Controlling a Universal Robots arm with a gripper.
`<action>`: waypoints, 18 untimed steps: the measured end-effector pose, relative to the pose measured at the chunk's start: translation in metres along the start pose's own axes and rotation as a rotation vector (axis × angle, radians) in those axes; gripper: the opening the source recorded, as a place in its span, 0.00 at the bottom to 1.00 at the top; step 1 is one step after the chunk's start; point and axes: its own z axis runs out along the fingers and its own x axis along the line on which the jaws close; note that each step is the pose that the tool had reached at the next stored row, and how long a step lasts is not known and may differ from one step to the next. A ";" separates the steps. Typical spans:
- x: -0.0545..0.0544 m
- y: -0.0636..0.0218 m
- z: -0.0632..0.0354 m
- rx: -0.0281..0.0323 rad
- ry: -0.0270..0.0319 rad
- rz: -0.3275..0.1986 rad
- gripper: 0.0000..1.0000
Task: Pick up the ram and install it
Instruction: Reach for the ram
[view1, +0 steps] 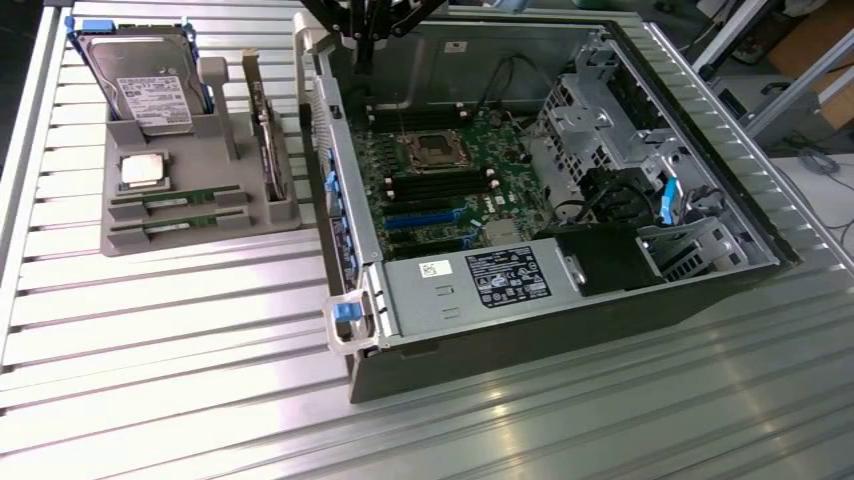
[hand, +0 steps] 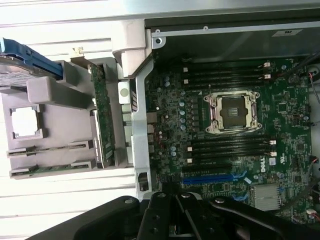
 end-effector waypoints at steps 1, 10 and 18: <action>0.000 0.0000 0.0000 0.0000 0.0000 0.000 0.11; 0.005 -0.0004 -0.0002 0.0000 0.0000 0.000 0.11; 0.009 -0.0007 -0.0002 0.0000 -0.0001 0.000 0.11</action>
